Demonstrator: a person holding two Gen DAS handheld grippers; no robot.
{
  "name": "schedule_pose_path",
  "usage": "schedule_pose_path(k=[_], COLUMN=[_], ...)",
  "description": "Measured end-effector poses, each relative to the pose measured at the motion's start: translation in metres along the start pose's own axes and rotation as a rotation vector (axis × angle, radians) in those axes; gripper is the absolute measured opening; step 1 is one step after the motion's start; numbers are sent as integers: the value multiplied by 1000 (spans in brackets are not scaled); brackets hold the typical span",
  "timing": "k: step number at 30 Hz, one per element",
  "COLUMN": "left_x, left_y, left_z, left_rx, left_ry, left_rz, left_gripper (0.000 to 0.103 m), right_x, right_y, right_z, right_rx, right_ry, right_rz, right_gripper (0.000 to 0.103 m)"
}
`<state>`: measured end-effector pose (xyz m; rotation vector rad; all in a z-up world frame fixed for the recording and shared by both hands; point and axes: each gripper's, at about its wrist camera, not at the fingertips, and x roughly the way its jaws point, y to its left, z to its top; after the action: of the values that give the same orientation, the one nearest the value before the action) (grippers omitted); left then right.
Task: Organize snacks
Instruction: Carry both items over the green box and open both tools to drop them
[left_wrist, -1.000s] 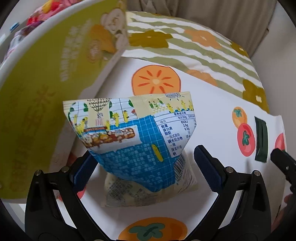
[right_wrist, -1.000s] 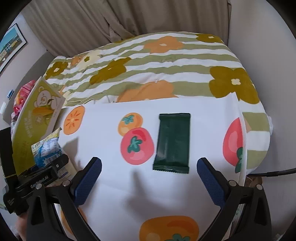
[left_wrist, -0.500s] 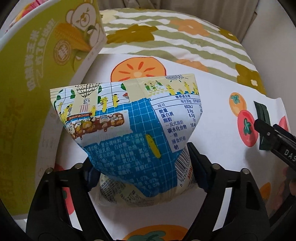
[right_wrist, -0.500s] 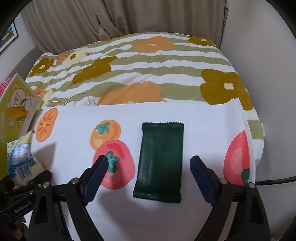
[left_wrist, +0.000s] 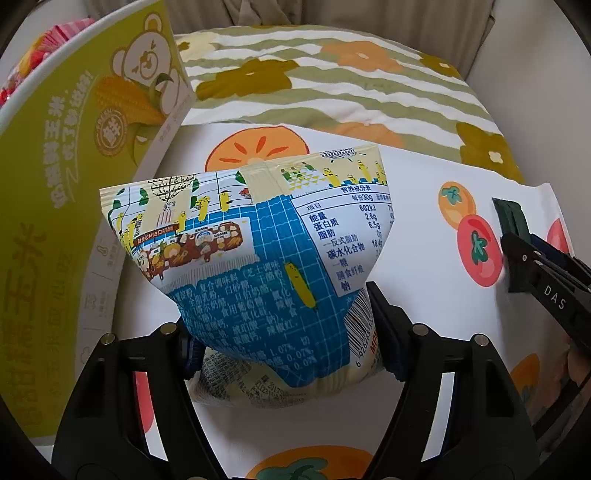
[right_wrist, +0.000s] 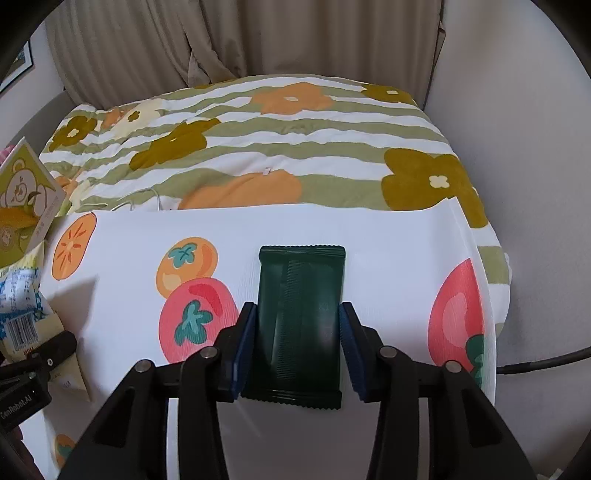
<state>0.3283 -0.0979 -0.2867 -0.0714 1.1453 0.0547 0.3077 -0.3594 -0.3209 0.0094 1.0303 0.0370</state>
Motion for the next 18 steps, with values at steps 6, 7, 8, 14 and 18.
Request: schedule_pose_path(k=[6,7,8,14,18], left_x=[-26,-34,-39,-102,-151], left_y=[-3,-3,-3,0,12], left_z=[-1,-1,-1,5,9], left_rx=[11,14,17,23,12], left_ry=[-40,-52,-60,-155,-216], left_rz=[-10,-14,-17,-49,-73], left_gripper=[70,70,70,70,70], right_x=[-22,-27,-33,-91,-131], right_y=[1,1,1,11,26], right_z=[0,0,1,12,22], right_rx=[6,6,5,-22,-51], right_ry=[-30,-37,-43,-111,-157], right_rz=[27,30,34,74,113], right_gripper=[40,40,40,40,40])
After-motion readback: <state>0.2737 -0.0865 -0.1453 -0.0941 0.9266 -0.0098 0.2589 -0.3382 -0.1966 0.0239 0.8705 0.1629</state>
